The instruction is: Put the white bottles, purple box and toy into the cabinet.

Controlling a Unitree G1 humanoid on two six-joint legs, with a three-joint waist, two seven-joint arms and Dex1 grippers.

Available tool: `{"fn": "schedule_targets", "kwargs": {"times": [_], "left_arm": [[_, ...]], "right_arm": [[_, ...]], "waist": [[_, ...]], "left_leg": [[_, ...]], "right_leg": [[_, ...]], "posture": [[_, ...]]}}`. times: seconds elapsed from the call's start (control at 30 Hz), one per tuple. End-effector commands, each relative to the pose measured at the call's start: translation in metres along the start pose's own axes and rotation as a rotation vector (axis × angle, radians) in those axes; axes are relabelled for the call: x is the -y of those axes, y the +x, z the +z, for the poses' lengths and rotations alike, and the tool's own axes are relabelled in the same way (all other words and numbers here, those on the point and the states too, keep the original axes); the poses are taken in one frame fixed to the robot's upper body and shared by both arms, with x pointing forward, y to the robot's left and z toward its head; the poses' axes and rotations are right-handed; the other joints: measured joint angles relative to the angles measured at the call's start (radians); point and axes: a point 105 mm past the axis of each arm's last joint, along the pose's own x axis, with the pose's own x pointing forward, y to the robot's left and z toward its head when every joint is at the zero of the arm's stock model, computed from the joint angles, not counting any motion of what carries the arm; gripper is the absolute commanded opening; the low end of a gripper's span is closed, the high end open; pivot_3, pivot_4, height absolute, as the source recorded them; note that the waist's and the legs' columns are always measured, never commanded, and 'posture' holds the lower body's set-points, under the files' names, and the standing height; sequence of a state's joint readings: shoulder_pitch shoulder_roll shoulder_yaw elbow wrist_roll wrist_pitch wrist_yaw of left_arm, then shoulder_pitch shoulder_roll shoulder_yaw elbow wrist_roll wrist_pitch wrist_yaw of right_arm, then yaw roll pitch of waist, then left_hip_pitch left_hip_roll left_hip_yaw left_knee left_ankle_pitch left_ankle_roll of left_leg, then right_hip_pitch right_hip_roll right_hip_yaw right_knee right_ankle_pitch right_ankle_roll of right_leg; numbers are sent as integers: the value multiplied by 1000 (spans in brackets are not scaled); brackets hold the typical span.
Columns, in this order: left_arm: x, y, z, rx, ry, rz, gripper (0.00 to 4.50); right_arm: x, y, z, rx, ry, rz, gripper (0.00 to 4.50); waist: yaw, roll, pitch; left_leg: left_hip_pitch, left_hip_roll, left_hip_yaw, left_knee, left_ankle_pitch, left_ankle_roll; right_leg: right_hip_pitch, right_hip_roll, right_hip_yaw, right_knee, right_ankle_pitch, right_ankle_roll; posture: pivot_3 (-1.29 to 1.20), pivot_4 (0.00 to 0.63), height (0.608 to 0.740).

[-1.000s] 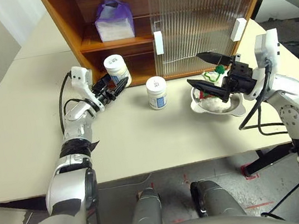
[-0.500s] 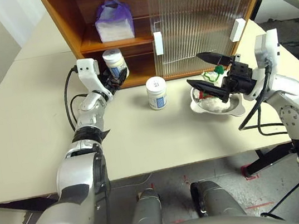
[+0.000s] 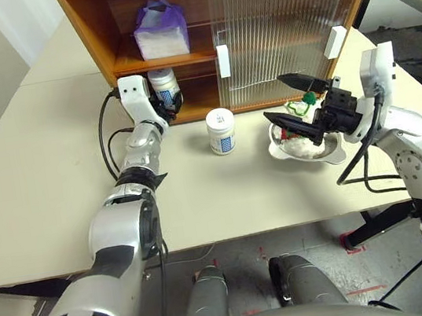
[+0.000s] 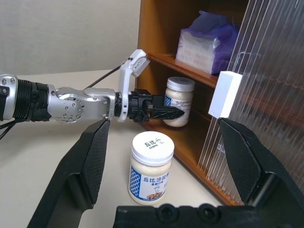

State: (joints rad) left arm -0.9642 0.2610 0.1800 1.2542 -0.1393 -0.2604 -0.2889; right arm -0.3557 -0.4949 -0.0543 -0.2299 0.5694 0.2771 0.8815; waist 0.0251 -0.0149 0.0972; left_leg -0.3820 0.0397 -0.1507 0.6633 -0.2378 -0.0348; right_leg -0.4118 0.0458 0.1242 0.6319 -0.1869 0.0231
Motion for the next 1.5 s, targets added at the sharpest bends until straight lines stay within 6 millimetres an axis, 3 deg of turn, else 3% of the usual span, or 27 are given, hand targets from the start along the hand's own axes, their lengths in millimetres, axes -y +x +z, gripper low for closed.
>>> {"fn": "schedule_targets", "kwargs": {"times": [0.03, 0.33, 0.77, 0.9, 1.5], "left_arm": [[1, 4, 9, 19, 13, 13, 3060], [-11, 3, -1, -40, 39, 130, 3060], [-1, 5, -7, -75, 56, 117, 3060], [-2, 5, -8, -83, 84, 121, 4426], [-12, -4, -15, -59, 63, 116, 4467]], "right_arm": [[-2, -1, 1, -8, -16, 2, 4500], [-2, -2, 2, -10, -22, -3, 4500], [-1, -2, 3, -12, -24, -10, 4500], [-1, -2, 3, -12, -26, -12, 4500], [-2, 1, 3, -4, -21, 9, 4500]], "waist": [[-3, 0, 0], [-10, 0, 0], [-16, 0, 0], [-19, 0, 0], [-20, 0, 0]], "left_leg": [[0, 0, 0, 0, 0, 0], [0, 0, 1, 0, 0, 1], [0, 0, 1, 0, 1, 3], [0, 0, 1, 0, 1, 4], [1, 0, 1, 0, 1, 5]], "right_leg": [[0, 0, 0, 0, 0, 0], [0, 0, 0, 0, 0, 0], [0, 0, 0, 0, 0, 0], [0, 0, 0, 0, 0, 0], [1, 0, 0, 0, 0, 0]], "posture": [[-27, 81, 740], [-37, 79, 740], [-52, 78, 740], [-50, 77, 740], [-24, 81, 740]]}}
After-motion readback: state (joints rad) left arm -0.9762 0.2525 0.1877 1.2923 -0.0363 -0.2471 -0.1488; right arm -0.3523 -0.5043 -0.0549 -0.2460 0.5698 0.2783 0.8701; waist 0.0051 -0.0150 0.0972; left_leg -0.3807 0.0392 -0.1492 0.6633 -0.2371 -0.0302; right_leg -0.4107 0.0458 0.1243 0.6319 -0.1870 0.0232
